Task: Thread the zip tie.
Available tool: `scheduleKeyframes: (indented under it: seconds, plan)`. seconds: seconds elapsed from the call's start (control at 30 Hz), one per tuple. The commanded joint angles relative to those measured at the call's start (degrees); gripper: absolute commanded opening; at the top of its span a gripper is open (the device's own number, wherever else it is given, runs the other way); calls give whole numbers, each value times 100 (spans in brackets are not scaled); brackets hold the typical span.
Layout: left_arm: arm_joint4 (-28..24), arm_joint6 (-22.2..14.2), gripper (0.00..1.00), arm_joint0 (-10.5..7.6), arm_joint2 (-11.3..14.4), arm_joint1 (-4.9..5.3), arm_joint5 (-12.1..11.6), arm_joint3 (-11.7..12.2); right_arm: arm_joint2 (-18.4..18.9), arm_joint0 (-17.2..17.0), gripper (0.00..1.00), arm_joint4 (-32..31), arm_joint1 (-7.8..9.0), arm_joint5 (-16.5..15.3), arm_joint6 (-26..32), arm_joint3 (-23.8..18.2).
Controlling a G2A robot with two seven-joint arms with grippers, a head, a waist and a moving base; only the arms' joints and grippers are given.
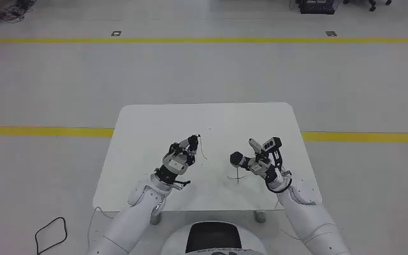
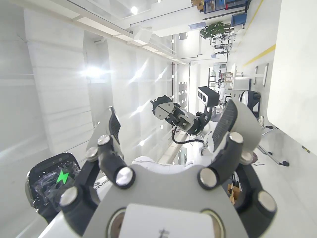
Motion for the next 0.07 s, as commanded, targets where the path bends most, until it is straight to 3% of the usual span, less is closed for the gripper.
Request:
scheduleKeyframes:
  seconds: [0.0,0.03]
  plan:
    - [0,0,0,0,0,0,0,0,0,0,100,0,0,0,0,0]
    - [0,0,0,0,0,0,0,0,0,0,100,0,0,0,0,0]
